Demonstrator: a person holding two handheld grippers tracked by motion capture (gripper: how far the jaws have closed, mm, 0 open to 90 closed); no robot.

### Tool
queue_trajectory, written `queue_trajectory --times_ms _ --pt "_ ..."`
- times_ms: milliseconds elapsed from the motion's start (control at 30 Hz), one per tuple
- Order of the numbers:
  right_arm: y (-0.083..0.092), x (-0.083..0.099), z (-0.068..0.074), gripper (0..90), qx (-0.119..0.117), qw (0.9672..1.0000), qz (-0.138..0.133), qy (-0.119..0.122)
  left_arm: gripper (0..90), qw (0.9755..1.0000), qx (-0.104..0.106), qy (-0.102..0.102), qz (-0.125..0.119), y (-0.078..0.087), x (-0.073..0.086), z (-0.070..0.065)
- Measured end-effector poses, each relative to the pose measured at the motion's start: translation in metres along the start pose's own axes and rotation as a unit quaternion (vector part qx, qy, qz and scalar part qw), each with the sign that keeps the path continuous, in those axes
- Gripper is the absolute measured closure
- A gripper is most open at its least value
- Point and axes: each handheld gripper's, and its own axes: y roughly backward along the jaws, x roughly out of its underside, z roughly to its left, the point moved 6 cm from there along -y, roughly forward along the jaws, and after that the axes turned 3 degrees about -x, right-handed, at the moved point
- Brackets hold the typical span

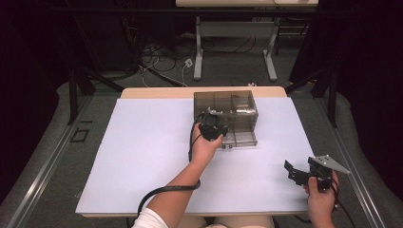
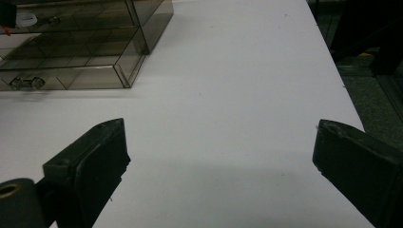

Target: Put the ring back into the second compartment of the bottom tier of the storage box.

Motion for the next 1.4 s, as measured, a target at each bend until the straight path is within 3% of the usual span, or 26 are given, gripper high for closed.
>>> queue_trajectory --times_ms 200,333,367,433,500,567,967,1000,1067,1400 --pt "0.002 0.001 0.001 4.1 -0.006 0.9998 0.017 0.003 71.1 1.0000 -0.001 0.001 0.006 -0.004 0.005 0.001" --pt "0.001 0.001 0.002 4.1 -0.007 0.9999 0.013 0.005 71.0 1.0000 -0.003 0.004 0.009 -0.007 0.010 0.002" --pt "-0.001 0.000 0.002 4.1 -0.003 1.0000 -0.001 0.003 71.0 0.9999 -0.004 0.004 0.010 -0.007 0.011 0.003" --pt "0.001 0.001 0.002 4.1 -0.007 0.9999 0.013 0.004 70.9 0.9999 -0.004 0.001 0.015 -0.009 0.013 0.004" --pt "-0.001 0.001 0.002 4.1 -0.004 1.0000 -0.001 0.003 70.9 0.9999 -0.004 0.002 0.015 -0.009 0.015 0.005" --pt "0.002 0.002 0.002 4.1 -0.007 0.9998 0.017 0.005 70.8 0.9998 0.001 0.006 0.017 -0.009 0.016 0.005" --pt "0.001 0.002 0.001 4.2 -0.004 0.9997 0.021 0.009 69.9 0.9996 0.000 0.007 0.027 -0.012 0.021 0.006" --pt "0.001 0.002 0.003 4.2 -0.005 0.9998 0.020 0.001 69.4 0.9997 -0.003 0.005 0.023 -0.013 0.020 0.006" --pt "0.002 0.002 0.002 4.3 -0.004 0.9997 0.022 0.006 68.3 0.9996 0.006 0.010 0.024 -0.012 0.020 0.004" --pt "0.002 0.001 0.002 4.3 -0.007 0.9998 0.016 0.006 59.6 0.9997 0.005 0.012 0.020 -0.011 0.019 0.004"
